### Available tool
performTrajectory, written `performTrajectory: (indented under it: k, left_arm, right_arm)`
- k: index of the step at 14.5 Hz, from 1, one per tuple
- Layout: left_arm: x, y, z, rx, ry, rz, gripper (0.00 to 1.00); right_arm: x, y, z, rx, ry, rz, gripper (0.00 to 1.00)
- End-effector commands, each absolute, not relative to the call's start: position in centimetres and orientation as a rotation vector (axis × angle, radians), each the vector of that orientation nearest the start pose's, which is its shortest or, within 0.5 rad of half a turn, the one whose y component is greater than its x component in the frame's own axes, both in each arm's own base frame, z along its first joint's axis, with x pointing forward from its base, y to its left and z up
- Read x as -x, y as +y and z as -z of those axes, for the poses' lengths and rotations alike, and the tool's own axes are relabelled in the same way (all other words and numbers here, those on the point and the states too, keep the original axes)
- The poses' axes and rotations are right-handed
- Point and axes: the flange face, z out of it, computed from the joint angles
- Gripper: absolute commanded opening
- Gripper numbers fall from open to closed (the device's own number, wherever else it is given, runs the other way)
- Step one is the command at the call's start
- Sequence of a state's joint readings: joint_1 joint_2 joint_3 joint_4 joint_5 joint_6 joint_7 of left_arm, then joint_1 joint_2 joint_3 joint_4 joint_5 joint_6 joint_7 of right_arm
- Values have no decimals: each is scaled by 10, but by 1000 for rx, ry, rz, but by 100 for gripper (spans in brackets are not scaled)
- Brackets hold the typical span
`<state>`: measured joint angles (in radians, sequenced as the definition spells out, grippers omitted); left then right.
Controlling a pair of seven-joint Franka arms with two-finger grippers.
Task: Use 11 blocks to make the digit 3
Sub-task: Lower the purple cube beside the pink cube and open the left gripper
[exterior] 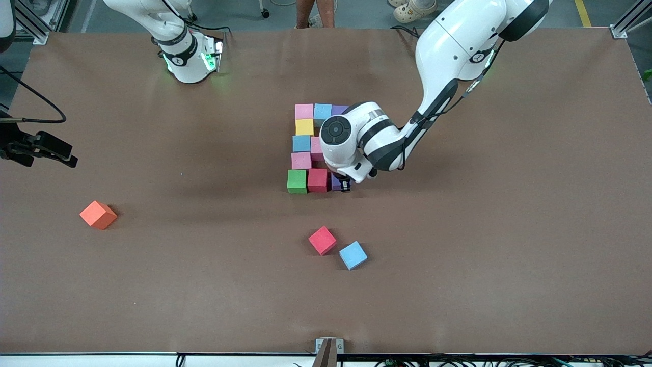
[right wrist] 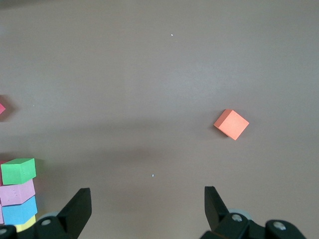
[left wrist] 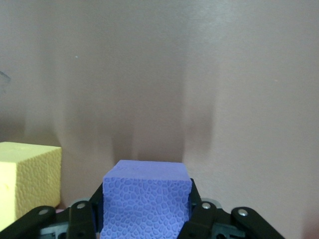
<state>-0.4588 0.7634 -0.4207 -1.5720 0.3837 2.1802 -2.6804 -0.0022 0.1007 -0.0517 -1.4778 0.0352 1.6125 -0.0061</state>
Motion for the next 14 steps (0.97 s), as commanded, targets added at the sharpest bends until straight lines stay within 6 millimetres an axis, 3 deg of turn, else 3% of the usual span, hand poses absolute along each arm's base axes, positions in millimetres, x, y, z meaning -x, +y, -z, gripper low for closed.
performTrajectory:
  k: [1, 5, 6, 7, 8, 14]
  left_arm:
    - [-480, -507, -213, -2149, 2351, -75, 20]
    - [-472, -515, -203, -2190, 2319, -102, 21]
    - [-471, -515, -202, -2199, 2312, -103, 30]
    - [-471, -515, -203, -2216, 2291, -111, 58]
    - [-471, -515, -203, -2220, 2278, -142, 100]
    - [-490, -509, -242, -2261, 2184, -167, 100]
  right_arm:
    - [-583, -28, -619, 3125, 70, 73, 100]
    - [-583, -30, -619, 3113, 82, 76, 100]
    - [-583, -30, -619, 3113, 82, 76, 100]
    - [-583, -31, -619, 3113, 85, 76, 100]
    - [-583, -31, -620, 3111, 85, 78, 100]
    - [-583, -31, -622, 3111, 85, 88, 100]
